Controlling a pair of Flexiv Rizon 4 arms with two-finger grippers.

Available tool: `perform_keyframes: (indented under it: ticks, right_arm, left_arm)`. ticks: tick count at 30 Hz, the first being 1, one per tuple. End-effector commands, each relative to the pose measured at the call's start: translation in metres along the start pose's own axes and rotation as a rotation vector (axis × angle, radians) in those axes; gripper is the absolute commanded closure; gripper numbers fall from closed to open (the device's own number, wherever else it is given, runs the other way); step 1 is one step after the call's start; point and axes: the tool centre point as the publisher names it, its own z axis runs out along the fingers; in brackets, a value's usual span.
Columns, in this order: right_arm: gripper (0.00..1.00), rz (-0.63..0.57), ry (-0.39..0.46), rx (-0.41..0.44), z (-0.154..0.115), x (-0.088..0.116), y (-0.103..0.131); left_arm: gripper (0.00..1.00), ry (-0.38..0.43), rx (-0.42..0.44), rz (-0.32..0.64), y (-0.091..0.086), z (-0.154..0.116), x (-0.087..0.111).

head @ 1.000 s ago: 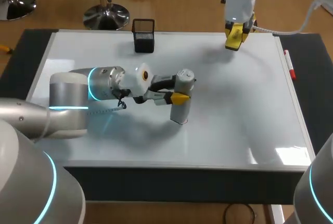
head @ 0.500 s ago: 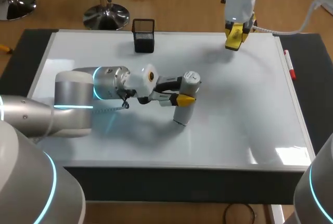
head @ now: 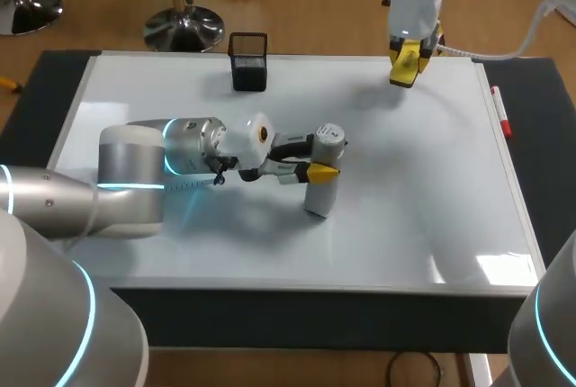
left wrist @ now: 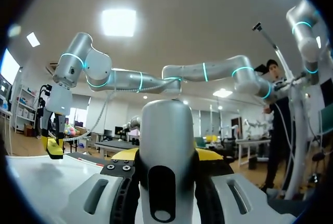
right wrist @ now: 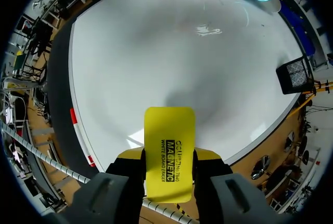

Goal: Pick up the inspection probe, press it on each red-marked spot on the whiteboard one by one, put down the probe, pick up the eraser, and wipe off all the red marks.

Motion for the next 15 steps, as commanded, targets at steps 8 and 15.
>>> perform_keyframes:
  ticks: [8, 15]
  right_arm:
    - [1.0, -0.002, 0.003, 0.002, -0.0014, 0.0006, -0.0004]
    - [1.0, -0.002, 0.003, 0.002, -0.0014, 0.0006, -0.0004]
  left_arm:
    - [1.0, -0.002, -0.056, 0.019, 0.0053, -0.0028, -0.0009]
    - [1.0, 0.001, -0.069, 0.025, 0.0048, -0.0025, 0.0015]
